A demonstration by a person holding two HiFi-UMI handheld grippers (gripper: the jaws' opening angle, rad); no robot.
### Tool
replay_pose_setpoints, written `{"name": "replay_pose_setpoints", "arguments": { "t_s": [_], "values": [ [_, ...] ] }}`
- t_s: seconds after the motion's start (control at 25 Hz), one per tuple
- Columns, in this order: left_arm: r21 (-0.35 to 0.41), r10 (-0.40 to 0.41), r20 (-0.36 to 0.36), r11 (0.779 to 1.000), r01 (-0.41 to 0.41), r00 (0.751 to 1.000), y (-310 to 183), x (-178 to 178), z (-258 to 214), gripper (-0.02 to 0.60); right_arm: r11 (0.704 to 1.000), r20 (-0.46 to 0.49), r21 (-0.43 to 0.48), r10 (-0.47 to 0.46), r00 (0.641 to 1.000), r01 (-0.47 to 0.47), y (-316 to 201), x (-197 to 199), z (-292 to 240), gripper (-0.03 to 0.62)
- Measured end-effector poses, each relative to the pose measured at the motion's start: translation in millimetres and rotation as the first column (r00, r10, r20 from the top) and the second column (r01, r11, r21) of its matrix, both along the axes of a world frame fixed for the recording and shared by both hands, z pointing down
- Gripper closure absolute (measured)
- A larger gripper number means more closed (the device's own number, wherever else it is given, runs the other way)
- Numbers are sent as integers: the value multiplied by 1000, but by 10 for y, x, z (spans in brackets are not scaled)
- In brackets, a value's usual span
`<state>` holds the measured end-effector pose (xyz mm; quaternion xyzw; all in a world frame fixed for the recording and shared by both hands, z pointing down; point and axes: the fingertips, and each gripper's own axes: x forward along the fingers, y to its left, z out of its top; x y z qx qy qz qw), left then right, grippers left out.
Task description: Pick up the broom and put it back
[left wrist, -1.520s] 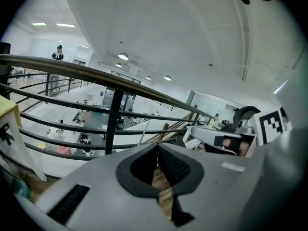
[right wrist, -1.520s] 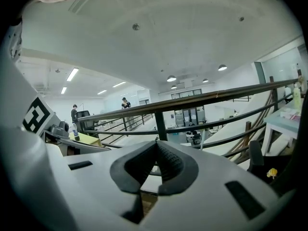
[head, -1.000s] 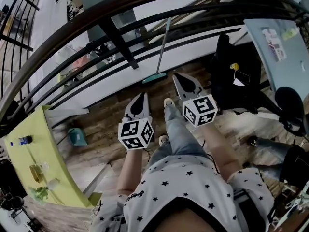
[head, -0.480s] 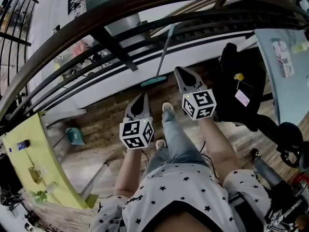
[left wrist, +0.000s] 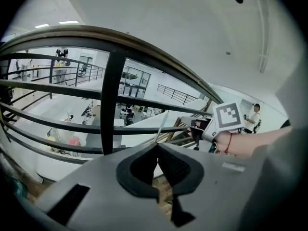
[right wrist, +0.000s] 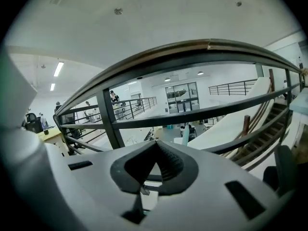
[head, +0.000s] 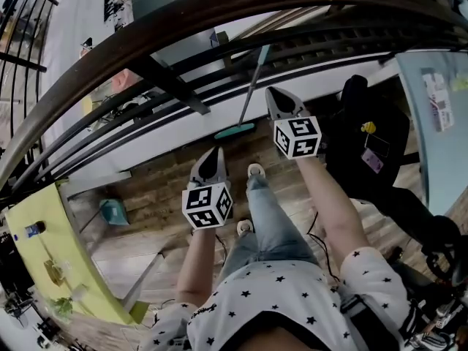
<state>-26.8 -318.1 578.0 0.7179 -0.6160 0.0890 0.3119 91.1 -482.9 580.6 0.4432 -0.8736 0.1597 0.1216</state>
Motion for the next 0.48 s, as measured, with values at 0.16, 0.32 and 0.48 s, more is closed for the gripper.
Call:
{"name": "replay_pose_setpoints", "arguments": {
  "t_s": [0.16,0.32,0.48],
  "values": [
    [-6,2,-8,1000,-2,1000,-77,-25,129,569,999,5,-22,35,999,-35,-343,2,226,600],
    [-16,-6,-16,1000,5,1000,-150,-63,235,569,997,-7,-37,70,998,-70,-684,14,428,600],
    [-33,-9,-27,999,8,1000,-184,-77,358,569,997,-37,-44,62,997,-63,-960,-27,620,560]
  ]
}}
